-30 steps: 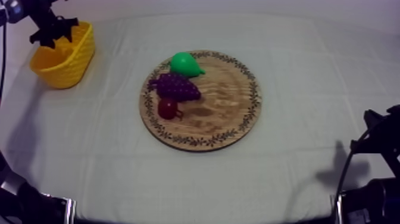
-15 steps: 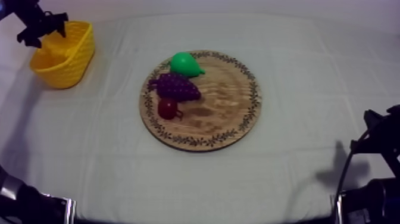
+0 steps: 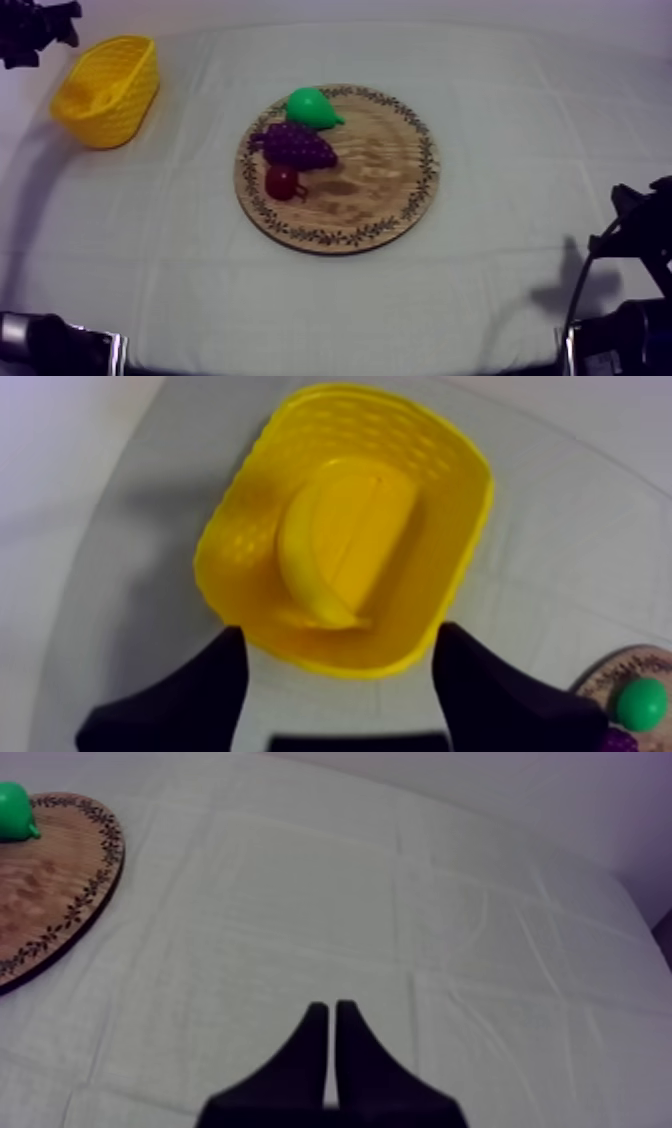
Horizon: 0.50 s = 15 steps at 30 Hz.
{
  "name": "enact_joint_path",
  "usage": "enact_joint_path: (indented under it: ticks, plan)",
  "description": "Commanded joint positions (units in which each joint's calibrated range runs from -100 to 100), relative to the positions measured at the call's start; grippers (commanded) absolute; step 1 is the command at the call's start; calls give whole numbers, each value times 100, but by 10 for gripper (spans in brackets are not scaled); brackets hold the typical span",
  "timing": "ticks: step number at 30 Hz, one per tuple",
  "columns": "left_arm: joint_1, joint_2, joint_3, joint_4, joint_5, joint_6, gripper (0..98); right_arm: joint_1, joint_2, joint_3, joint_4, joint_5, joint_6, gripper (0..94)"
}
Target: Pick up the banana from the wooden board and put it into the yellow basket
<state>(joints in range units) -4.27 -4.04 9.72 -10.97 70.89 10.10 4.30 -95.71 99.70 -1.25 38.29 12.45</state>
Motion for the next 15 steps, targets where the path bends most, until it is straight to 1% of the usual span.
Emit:
enact_joint_path:
  ticks: [1,7,10,15]
  plan:
    - [46,-831,240,-7,-100,5,611,-1,-4,-3,1,2,3,6]
    - [142,-2099,993,31,-290,24,512,-1,-4,-3,1,2,3,6]
    - [156,-2790,1513,100,-430,64,477,-1,-4,-3,1,2,3,6]
    - [116,-4073,2398,223,-648,-21,357,-1,-4,-3,1,2,3,6]
